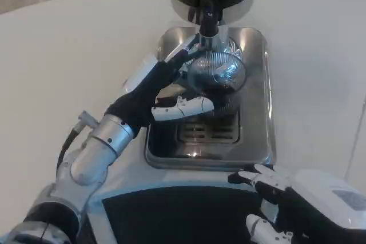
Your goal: Grasp the cup under the faucet to collect the drink, then remove the cup.
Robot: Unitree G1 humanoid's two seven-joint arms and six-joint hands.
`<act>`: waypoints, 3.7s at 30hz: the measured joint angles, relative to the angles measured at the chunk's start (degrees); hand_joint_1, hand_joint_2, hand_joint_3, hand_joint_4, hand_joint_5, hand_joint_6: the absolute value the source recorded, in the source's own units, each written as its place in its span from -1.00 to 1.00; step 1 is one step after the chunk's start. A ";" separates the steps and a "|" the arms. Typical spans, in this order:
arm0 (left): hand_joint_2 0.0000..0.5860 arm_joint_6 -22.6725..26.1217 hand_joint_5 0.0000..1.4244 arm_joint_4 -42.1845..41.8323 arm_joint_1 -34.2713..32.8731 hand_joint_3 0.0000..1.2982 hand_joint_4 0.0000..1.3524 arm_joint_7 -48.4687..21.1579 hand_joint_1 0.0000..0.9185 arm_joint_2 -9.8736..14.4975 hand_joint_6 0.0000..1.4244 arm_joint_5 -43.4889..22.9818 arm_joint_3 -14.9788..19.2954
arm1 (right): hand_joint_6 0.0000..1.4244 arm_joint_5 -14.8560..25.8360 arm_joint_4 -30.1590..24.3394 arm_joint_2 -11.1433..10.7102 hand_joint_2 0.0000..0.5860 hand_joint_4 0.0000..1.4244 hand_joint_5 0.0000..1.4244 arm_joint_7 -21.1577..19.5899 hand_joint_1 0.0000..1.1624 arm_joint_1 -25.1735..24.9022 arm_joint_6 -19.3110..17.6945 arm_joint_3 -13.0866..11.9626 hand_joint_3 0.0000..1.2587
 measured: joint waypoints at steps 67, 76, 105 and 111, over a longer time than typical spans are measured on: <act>-0.76 4.70 -0.08 0.19 -2.32 -0.62 -0.54 11.99 -0.10 -1.81 0.40 8.87 -6.79 | -0.91 -2.84 0.00 0.01 1.00 -0.94 -1.00 1.12 -0.95 -1.03 6.30 0.42 -0.72; -0.71 6.36 0.23 -0.08 -2.47 -0.24 -0.16 12.60 -0.07 -3.07 0.67 8.68 -6.69 | -0.91 -2.81 0.00 0.01 1.00 -0.94 -1.00 1.11 -0.86 -1.02 6.86 0.41 -0.71; -0.61 3.95 0.94 -2.49 2.42 0.53 0.67 22.50 0.19 -2.70 1.00 9.43 -5.15 | -0.89 -1.51 0.00 0.08 0.94 -0.94 -1.00 0.88 -0.76 -0.38 4.98 -0.53 -0.70; -0.68 0.53 0.95 -2.84 2.50 0.54 0.72 22.80 0.20 -0.39 1.00 10.25 -5.13 | -0.89 -1.46 0.00 0.01 0.93 -0.94 -1.00 -0.20 -0.74 0.45 5.68 1.12 -0.70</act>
